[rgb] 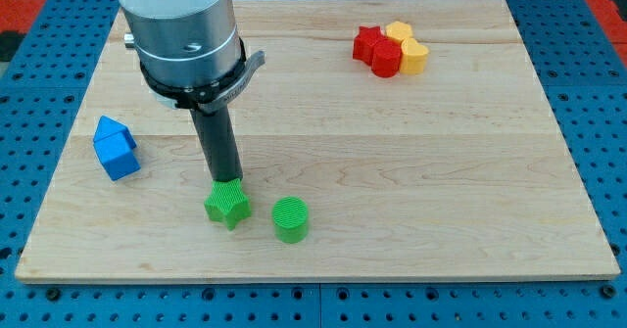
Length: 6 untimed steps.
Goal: Push green star along with green circle to the bottom center
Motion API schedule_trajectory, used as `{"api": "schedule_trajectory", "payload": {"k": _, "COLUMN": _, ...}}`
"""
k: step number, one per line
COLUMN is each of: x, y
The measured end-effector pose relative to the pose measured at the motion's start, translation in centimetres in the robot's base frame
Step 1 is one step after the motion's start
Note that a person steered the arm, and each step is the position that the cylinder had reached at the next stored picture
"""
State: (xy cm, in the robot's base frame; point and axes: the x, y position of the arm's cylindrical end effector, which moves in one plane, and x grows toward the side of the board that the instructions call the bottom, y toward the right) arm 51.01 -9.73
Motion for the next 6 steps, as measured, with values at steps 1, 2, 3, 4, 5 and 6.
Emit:
{"api": "schedule_trajectory", "payload": {"k": 1, "x": 1.2, "y": 1.1}}
{"api": "schedule_trajectory", "payload": {"k": 2, "x": 0.6, "y": -2.1}}
{"api": "schedule_trajectory", "payload": {"k": 3, "x": -1.4, "y": -3.4}}
{"api": "schedule_trajectory", "payload": {"k": 4, "x": 1.1, "y": -5.8}}
{"api": "schedule_trajectory", "payload": {"k": 5, "x": 3.6, "y": -4.2}}
{"api": "schedule_trajectory", "payload": {"k": 6, "x": 5.3, "y": -1.3}}
